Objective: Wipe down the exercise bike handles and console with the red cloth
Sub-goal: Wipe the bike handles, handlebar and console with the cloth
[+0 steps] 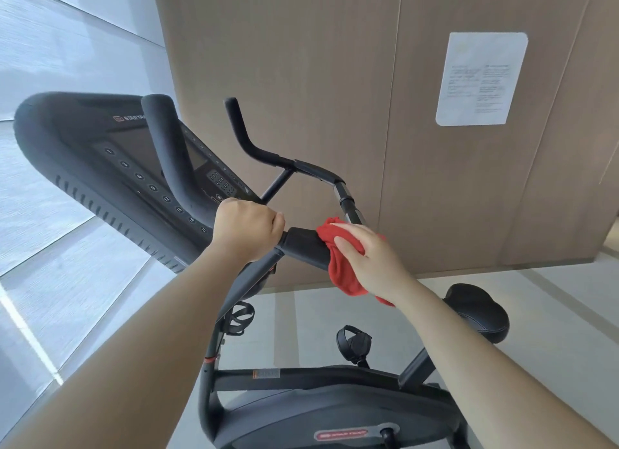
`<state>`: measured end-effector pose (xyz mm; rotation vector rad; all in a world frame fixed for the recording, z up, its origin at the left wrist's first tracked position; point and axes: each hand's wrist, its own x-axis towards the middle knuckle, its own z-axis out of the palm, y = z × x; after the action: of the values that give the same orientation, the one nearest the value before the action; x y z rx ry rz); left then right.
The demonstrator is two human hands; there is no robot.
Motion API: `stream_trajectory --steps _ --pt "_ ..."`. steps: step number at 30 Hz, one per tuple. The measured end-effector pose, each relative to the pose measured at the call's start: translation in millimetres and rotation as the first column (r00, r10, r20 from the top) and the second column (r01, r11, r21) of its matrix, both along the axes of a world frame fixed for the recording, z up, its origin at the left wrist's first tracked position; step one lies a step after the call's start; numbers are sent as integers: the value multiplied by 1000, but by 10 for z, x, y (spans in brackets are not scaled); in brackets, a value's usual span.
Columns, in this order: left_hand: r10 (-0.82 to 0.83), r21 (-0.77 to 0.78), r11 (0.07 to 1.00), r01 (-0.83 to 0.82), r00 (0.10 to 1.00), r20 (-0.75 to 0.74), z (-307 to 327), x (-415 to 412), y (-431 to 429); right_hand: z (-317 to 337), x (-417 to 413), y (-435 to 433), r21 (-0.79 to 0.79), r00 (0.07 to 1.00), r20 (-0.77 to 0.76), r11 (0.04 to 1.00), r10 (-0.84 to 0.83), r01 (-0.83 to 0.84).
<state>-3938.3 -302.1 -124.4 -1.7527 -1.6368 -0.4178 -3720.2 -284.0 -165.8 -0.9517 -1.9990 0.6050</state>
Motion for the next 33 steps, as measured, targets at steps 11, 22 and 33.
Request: stream_trajectory --steps 11,22,33 --pt "19 33 999 -16 997 -71 -19 -23 1 -40 -59 -160 112 998 51 993 -40 34" --pt "4 43 999 -1 998 -63 -26 -23 23 -92 -203 -128 250 985 102 962 -141 112" --pt "-7 139 990 16 998 -61 -25 -28 27 -19 -194 5 85 995 13 991 -102 100"
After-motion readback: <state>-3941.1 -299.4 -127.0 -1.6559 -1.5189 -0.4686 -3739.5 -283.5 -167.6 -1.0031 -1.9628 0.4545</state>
